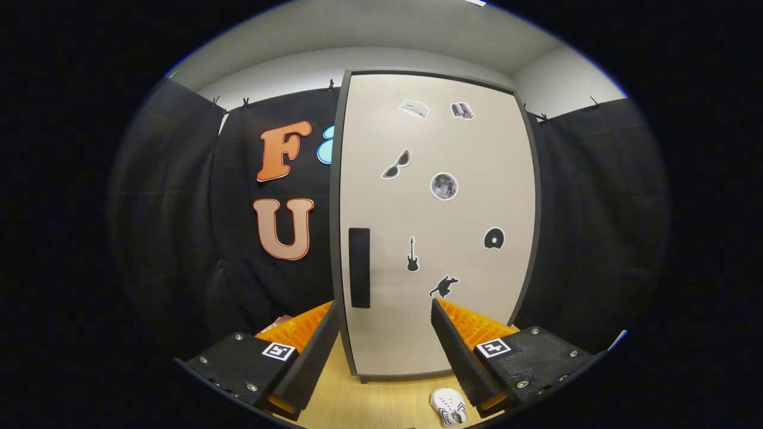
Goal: Open the shoe cabinet door, grab the shoes and put them into the shoe cabinet, then close the shoe cabinet door.
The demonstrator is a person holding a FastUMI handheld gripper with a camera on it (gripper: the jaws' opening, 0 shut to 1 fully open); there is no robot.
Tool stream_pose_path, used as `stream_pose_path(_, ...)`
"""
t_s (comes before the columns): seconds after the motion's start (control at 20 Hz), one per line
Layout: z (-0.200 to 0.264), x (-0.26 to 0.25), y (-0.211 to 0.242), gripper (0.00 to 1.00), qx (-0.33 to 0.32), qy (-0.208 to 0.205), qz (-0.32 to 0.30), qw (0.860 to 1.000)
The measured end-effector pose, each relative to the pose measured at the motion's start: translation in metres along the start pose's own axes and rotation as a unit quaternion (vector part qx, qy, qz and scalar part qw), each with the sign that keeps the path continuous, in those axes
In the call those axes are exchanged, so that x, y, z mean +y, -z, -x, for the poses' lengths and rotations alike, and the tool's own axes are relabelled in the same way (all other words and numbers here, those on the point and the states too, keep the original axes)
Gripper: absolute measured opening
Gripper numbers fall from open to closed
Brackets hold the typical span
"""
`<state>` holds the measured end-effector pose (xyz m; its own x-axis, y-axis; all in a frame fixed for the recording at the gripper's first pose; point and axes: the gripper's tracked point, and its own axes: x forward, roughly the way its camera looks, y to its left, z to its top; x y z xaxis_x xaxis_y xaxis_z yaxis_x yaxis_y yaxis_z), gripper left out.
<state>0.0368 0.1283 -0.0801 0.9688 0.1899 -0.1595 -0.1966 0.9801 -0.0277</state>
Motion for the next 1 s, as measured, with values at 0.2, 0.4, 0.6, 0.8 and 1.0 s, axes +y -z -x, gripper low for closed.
stream_pose_path(0.2,-0.035,0.021,-0.003,0.95,-0.003,-0.009,-0.001,1.000)
stream_pose_path(0.4,-0.077,0.030,-0.009,0.95,-0.007,0.009,0.017,1.000)
stream_pose_path(0.6,-0.111,0.037,-0.008,0.95,0.000,0.020,0.017,1.000)
stream_pose_path(0.8,-0.130,0.039,-0.004,0.94,0.000,0.028,0.011,1.000)
stream_pose_path(1.0,-0.134,0.043,-0.003,0.85,-0.004,0.015,0.011,1.000)
